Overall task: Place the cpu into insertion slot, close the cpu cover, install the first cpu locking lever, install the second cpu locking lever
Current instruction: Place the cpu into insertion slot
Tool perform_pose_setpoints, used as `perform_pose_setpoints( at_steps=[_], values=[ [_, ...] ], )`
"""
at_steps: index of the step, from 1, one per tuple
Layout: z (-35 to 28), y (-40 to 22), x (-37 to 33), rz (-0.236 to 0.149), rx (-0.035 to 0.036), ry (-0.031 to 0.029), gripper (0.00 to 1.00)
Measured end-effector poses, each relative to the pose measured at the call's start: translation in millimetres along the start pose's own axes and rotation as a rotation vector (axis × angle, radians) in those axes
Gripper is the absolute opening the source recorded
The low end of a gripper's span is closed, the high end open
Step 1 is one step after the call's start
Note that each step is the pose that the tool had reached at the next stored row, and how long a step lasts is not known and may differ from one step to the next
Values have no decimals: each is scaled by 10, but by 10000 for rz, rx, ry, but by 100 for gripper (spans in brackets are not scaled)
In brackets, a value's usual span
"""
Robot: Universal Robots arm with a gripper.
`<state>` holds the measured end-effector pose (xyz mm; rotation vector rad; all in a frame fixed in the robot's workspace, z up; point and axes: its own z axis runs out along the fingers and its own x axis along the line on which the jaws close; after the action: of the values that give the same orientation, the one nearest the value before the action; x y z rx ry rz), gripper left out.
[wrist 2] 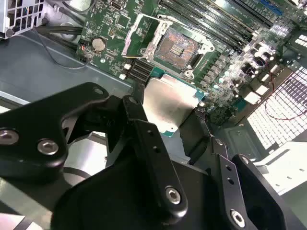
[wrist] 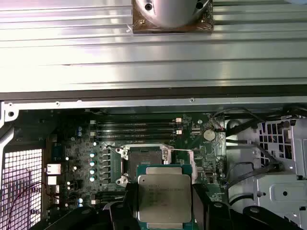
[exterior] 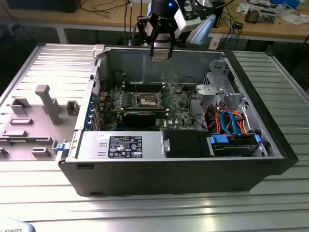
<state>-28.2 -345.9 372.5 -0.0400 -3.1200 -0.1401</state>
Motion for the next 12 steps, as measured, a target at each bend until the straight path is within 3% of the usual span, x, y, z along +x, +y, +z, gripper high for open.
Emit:
perform_pose_setpoints(
  at_steps=[6, 9, 11, 12],
  values=[
    [0, -1, 0, 29, 0, -2, 54],
    [3, -2, 0, 582, -9, -52, 54],
    [8, -3, 0, 1219, -19, -107, 54],
    [11, -7, 7, 1276, -28, -116, 54]
  ],
)
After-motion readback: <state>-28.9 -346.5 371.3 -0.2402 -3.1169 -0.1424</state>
